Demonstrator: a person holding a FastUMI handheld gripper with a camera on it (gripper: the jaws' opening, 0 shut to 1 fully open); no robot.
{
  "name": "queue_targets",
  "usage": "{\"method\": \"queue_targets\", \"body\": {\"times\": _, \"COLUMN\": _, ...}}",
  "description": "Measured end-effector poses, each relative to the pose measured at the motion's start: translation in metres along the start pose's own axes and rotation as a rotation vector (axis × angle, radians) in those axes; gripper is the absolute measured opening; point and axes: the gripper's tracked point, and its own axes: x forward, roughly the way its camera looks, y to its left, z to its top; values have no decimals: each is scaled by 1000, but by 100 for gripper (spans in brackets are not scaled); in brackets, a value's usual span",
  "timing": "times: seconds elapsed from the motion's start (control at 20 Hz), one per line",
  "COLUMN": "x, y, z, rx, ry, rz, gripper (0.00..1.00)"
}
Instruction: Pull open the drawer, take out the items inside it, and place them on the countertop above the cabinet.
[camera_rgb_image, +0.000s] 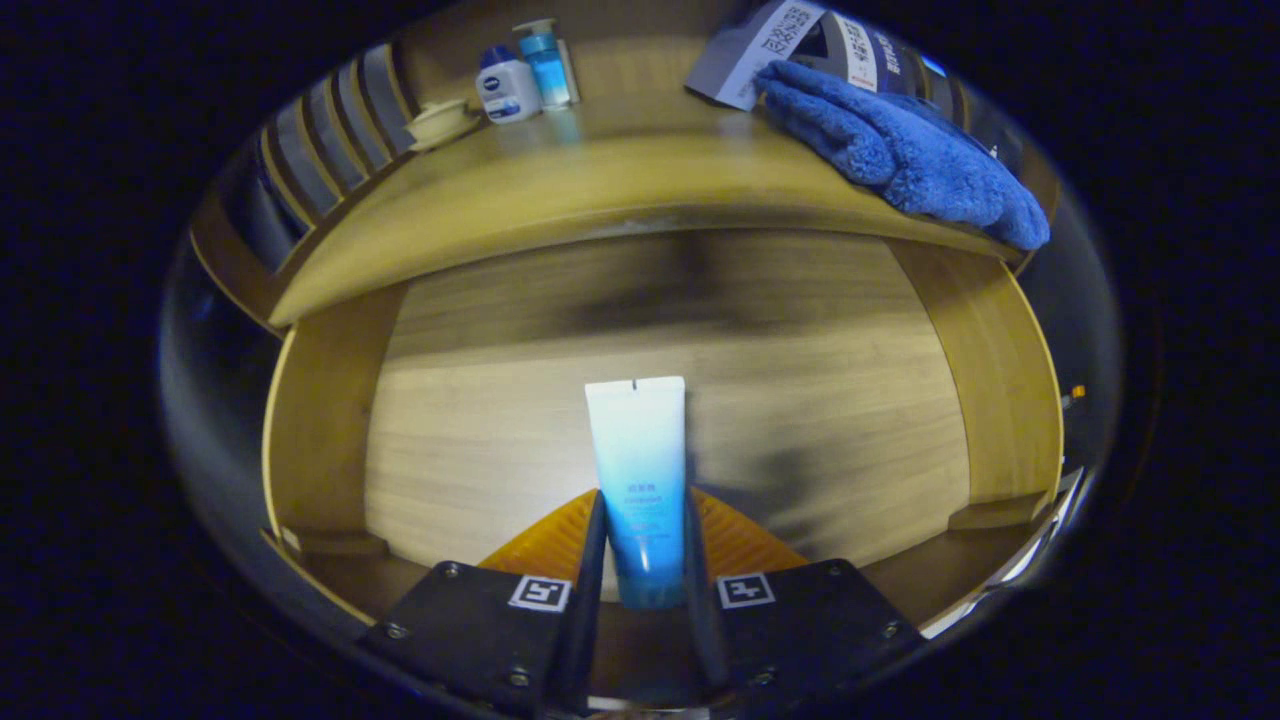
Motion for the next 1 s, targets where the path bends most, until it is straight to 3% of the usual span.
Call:
{"method": "queue_targets", "body": {"times": 0.45, "x": -60, "y": 10, "z": 25, "rx": 74, "ry": -136, "rz": 80, "gripper": 39}}
{"method": "queue_targets", "body": {"times": 0.55, "x": -72, "y": 16, "z": 44, "rx": 101, "ry": -185, "rz": 107, "gripper": 39}}
{"method": "queue_targets", "body": {"times": 0.7, "x": -90, "y": 43, "z": 79, "rx": 153, "ry": -265, "rz": 216, "gripper": 39}}
{"method": "queue_targets", "body": {"times": 1.0, "x": -88, "y": 40, "z": 147, "rx": 199, "ry": -453, "rz": 203, "gripper": 39}}
